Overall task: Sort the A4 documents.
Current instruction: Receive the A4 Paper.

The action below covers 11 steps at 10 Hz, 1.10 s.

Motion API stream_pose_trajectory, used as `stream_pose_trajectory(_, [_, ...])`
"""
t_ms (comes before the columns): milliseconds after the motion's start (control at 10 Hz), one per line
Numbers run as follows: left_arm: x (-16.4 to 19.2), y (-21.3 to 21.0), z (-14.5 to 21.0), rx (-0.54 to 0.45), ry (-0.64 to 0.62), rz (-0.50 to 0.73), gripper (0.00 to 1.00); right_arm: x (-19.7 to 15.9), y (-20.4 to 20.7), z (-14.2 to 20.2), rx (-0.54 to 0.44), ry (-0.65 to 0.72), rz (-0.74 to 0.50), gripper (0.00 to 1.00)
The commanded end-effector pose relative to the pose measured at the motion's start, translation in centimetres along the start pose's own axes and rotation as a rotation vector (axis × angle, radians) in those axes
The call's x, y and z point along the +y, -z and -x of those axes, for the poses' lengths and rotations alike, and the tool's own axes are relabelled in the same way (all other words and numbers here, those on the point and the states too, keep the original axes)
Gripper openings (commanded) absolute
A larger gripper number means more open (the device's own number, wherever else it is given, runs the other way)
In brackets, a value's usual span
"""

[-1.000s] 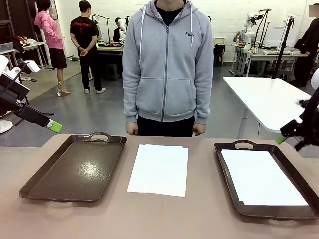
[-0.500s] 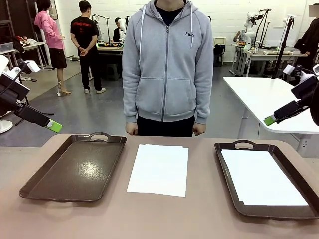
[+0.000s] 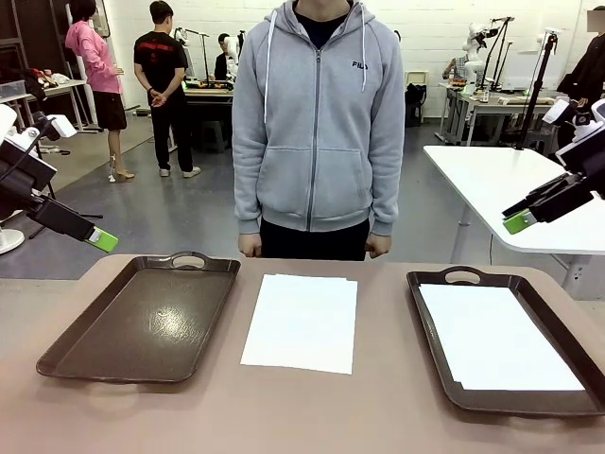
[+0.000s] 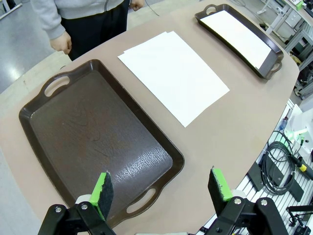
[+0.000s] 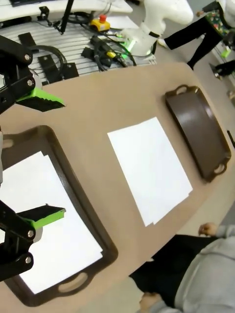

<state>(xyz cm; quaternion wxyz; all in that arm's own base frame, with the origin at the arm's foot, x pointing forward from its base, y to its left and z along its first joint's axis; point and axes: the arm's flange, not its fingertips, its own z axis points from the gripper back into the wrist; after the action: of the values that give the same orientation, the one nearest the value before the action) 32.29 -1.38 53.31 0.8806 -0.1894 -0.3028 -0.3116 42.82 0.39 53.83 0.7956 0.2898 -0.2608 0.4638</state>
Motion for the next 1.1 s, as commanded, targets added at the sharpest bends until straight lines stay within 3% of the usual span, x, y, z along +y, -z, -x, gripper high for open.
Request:
stream_pose_trajectory(0, [0.0,0.0,0.0,-0.004,-0.001,0.007,1.0,-0.2,0.5,0.0,0.005,-0.006,-0.063,1.0])
stream_pose_trajectory(200, [0.0,0.0,0.0,-0.004,-0.001,0.007,1.0,-0.5,0.1,-0.1,0.018,0.062,-0.166,1.0])
stream_pose_trajectory(1000, [0.0,0.0,0.0,-0.004,-0.001,0.007,1.0,0.5,-0.5,1.6,-0.032,0.07,-0.186,1.0])
